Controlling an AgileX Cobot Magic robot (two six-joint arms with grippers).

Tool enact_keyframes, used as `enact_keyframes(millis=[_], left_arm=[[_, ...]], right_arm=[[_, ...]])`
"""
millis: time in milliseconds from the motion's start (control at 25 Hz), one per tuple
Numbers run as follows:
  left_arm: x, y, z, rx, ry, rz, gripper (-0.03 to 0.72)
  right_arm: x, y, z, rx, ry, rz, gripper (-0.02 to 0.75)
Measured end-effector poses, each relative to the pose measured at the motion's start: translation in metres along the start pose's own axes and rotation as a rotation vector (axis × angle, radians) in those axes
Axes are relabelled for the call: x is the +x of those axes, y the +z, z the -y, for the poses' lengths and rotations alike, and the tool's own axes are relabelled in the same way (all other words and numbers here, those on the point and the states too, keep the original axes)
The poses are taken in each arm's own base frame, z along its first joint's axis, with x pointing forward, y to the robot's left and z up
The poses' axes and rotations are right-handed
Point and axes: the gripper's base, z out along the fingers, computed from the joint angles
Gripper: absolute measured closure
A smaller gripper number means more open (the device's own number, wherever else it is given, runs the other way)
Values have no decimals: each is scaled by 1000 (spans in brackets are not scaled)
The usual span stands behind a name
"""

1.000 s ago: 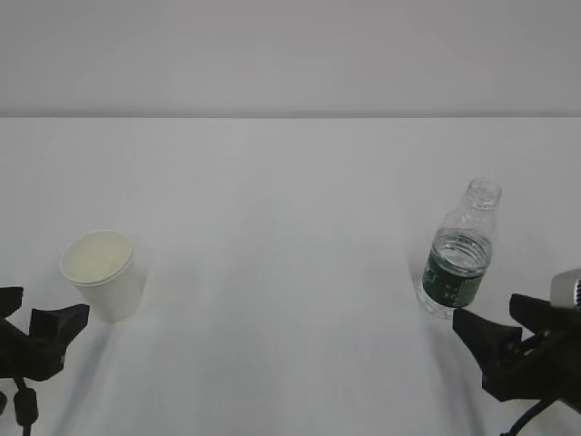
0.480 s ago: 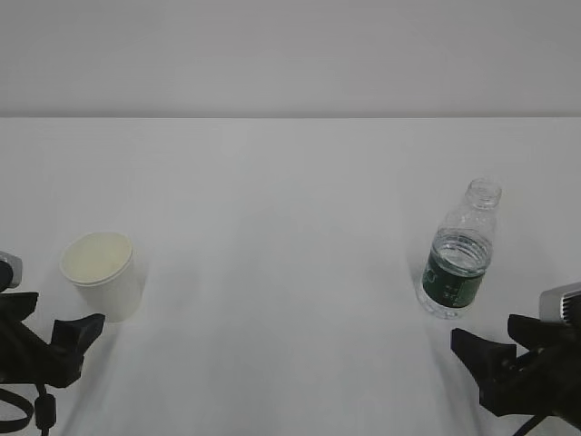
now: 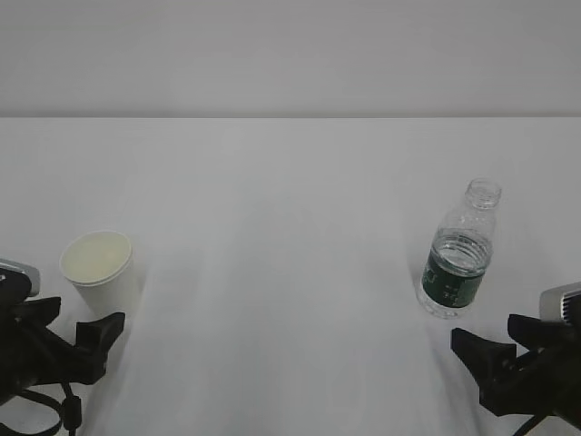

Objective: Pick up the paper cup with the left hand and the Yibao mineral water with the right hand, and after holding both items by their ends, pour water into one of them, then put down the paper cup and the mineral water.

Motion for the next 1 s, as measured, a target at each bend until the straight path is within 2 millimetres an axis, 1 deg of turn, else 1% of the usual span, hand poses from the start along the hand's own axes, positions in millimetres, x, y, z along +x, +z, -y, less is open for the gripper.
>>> enact_keyframes(millis=[200, 680, 1000], left_arm=[[21, 8, 1, 8, -15, -75, 37], [19, 12, 1, 3, -27, -55, 50], [14, 16, 0, -15, -44, -30, 69]], right_arm=[[0, 0, 0, 0, 0, 2, 145], [0, 0, 0, 0, 2, 2, 146], [0, 0, 0, 0, 2, 3, 145]])
